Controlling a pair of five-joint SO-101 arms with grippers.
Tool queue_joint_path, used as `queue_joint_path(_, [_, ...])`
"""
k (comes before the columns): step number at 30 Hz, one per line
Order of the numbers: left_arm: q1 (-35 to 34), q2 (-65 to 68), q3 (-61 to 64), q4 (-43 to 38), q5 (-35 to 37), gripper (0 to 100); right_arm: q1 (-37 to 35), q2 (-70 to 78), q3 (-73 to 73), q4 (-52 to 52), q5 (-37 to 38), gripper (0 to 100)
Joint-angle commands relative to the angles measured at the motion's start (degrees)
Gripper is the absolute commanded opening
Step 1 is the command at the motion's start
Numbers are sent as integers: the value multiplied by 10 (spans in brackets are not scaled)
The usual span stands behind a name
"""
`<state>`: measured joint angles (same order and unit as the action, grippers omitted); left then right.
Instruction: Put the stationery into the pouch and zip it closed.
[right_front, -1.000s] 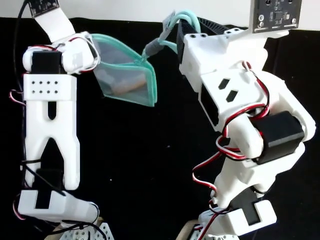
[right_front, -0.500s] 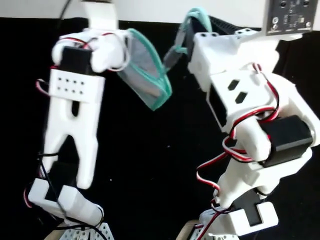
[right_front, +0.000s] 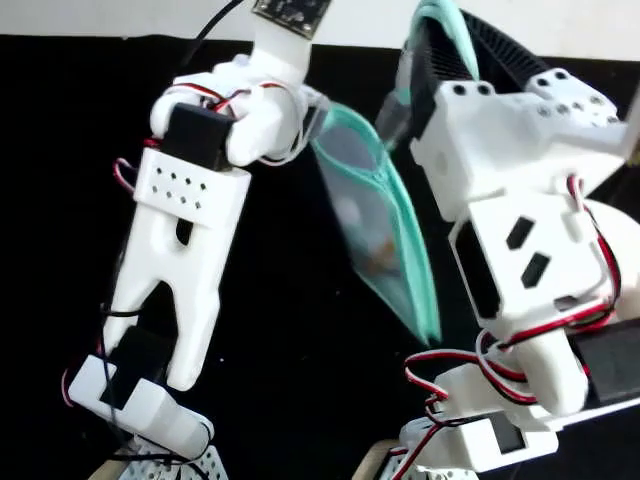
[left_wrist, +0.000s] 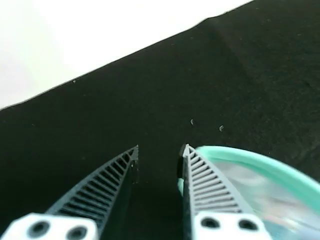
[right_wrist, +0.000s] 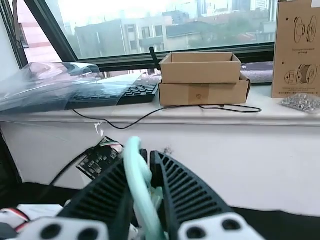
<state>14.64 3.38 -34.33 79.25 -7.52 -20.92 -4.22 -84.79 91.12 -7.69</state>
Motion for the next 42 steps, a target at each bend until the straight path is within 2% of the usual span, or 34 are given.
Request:
queue_joint_path(1, [7, -2, -17, 4, -2, 158, 4, -17, -16, -5, -3, 6])
queue_joint_path(10, [2, -3, 13, 5, -2, 158, 4, -16, -16, -5, -3, 6])
queue_joint_path(14, [-14, -9, 12, 36, 1, 159, 4, -16, -16, -5, -3, 6])
queue_joint_path(20, [-51, -9, -67, 105, 3, 161, 4, -15, -15, -4, -3, 6])
queue_joint_path(25, [-28, -9, -192, 217, 36, 162, 4, 5, -16, -4, -4, 6])
queue_joint_path(28, [-31, -12, -218, 221, 44, 162, 4, 22, -18, -4, -5, 6])
queue_joint_path(33, [-18, -68, -155, 222, 40, 172, 4, 33, -21, -4, -5, 6])
queue_joint_path(37, [-14, -171, -35, 222, 40, 246, 4, 33, -21, -4, -6, 6])
queue_joint_path(42, [0, -321, 102, 221, 43, 245, 4, 34, -19, -4, -6, 6])
